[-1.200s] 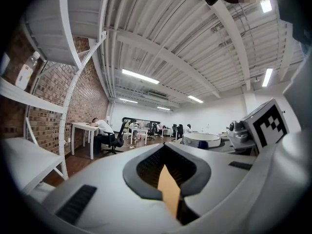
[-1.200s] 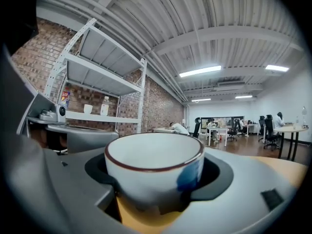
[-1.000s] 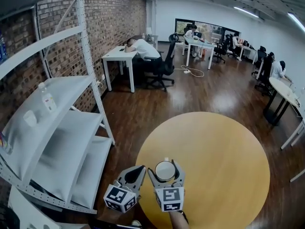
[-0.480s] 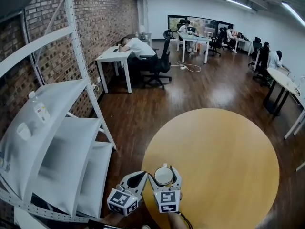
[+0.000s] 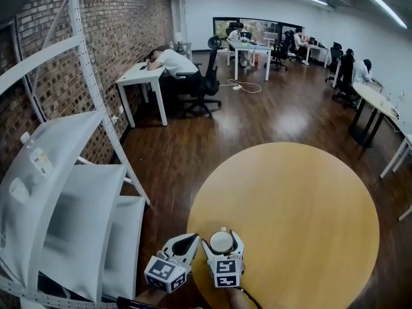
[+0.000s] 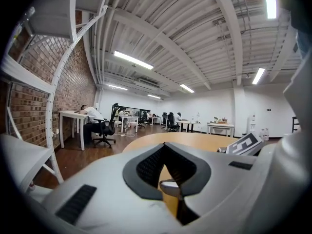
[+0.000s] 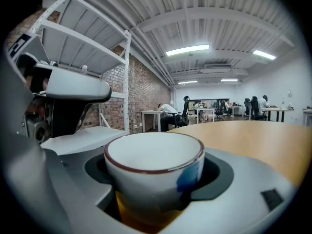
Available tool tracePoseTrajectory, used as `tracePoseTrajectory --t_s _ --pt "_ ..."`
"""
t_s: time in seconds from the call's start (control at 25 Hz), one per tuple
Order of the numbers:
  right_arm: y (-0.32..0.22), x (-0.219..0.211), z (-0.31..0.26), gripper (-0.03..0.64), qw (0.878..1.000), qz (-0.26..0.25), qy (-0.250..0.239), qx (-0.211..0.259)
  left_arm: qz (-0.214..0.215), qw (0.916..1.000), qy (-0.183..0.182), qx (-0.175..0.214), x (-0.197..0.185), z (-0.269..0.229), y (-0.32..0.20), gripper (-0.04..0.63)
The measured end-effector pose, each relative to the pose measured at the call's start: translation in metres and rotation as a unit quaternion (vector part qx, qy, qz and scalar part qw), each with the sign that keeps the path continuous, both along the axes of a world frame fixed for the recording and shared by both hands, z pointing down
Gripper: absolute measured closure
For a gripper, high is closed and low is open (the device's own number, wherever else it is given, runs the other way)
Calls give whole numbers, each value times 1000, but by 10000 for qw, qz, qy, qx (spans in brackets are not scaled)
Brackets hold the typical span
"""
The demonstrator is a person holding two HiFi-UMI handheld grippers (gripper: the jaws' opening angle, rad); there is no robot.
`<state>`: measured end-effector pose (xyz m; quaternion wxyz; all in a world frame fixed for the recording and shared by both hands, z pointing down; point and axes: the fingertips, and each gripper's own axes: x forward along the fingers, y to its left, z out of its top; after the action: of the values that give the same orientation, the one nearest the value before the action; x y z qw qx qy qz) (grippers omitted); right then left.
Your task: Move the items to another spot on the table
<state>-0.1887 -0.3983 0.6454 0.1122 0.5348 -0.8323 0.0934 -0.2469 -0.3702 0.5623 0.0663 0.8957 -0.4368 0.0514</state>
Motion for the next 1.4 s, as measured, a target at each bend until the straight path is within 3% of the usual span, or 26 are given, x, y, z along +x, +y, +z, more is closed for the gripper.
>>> tracePoseTrajectory --t_s 0.6,1.04,1.4 --pt "1 7 3 177 9999 138 -33 8 129 9999 88 -40 9 11 -9 577" --pt "6 9 -55 176 9987 77 -38 495 -142 9996 221 -85 -2 -4 -1 577" --pt "43 13 -128 195 9967 -120 95 797 -181 9990 412 -2 6 -57 32 577"
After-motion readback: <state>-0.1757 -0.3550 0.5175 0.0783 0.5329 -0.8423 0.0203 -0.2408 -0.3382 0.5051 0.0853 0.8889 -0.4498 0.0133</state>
